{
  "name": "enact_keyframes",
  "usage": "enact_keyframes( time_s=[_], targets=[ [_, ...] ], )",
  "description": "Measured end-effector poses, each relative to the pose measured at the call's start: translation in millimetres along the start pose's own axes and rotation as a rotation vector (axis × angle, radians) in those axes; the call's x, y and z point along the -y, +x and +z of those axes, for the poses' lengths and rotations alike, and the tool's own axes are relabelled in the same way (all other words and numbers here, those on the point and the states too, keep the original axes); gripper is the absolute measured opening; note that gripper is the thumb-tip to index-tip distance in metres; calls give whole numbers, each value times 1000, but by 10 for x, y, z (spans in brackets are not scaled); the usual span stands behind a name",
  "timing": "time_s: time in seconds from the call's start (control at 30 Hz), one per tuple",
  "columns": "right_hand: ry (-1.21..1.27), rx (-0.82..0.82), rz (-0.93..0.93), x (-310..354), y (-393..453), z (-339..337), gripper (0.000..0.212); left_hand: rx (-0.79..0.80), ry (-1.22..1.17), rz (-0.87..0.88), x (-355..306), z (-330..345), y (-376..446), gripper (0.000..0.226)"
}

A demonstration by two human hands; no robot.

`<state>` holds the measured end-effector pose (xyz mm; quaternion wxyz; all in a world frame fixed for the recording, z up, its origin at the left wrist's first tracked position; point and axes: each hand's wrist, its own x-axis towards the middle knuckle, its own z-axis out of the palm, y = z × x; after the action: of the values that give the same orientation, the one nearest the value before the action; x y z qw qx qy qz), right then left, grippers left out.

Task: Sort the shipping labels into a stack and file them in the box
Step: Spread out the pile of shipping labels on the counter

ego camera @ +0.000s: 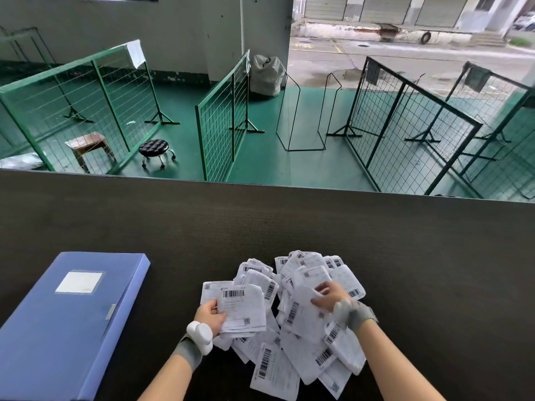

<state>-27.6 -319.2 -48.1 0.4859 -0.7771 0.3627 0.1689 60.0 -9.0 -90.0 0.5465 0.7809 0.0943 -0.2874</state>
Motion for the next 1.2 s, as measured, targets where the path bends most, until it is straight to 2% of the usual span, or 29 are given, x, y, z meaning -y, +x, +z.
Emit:
enact_keyframes(
  time_s=[0.1,0.17,0.33,0.4,0.47,0.6,0.67,0.73,0.77,0.83,0.9,0.93,0.97,1.0,1.07,1.1,1.13,1.2],
  targets=[
    [273,46,-39,180,-81,-39,26,50,-26,3,-19,45,-21,30],
    [371,43,-40,297,-138,40,27,78,-74,-9,-52,82,-48,28],
    [457,48,-33,452,-362,534,9,145,-174,18,-96,177,-40,24],
    [477,21,-45,451,-400,740,9,151,-196,19,-144,191,-67,27],
    [393,29,-96,460,-421,879,11,164,-160,29,-124,172,-38,33],
    [-53,-67,-199,363,-329,781,17,57,-56,68,-51,98,4,31],
    [-366,-195,-194,198,-250,619,31,-19,-67,64,-67,46,-58,29],
    [-592,-194,-197,0,-180,482,48,-48,-96,51,-64,3,-94,31],
    [-598,-146,-189,-59,-179,431,49,-68,-99,45,-55,-20,-90,32],
    [-514,-101,-192,-159,-163,378,35,-114,-107,29,-19,-42,-63,34],
    [-428,-194,-212,-227,-146,328,10,-128,-112,8,-8,-28,-59,35],
    [-402,-259,-184,-261,-119,303,5,-117,-109,5,3,-14,-54,34],
    [-376,-318,-129,-291,-96,288,11,-100,-102,6,10,3,-55,33],
    [-353,-369,-46,-321,-76,281,25,-85,-98,9,22,22,-47,31],
    [-239,-409,153,-316,-68,283,66,-67,-77,14,0,61,-65,27],
    [-152,-397,219,-307,-66,290,80,-67,-69,21,-6,74,-70,26],
    [-69,-378,256,-307,-44,296,87,-68,-64,21,-13,89,-68,26],
    [41,-362,277,-314,2,294,82,-73,-64,14,-19,95,-64,24]
  ],
)
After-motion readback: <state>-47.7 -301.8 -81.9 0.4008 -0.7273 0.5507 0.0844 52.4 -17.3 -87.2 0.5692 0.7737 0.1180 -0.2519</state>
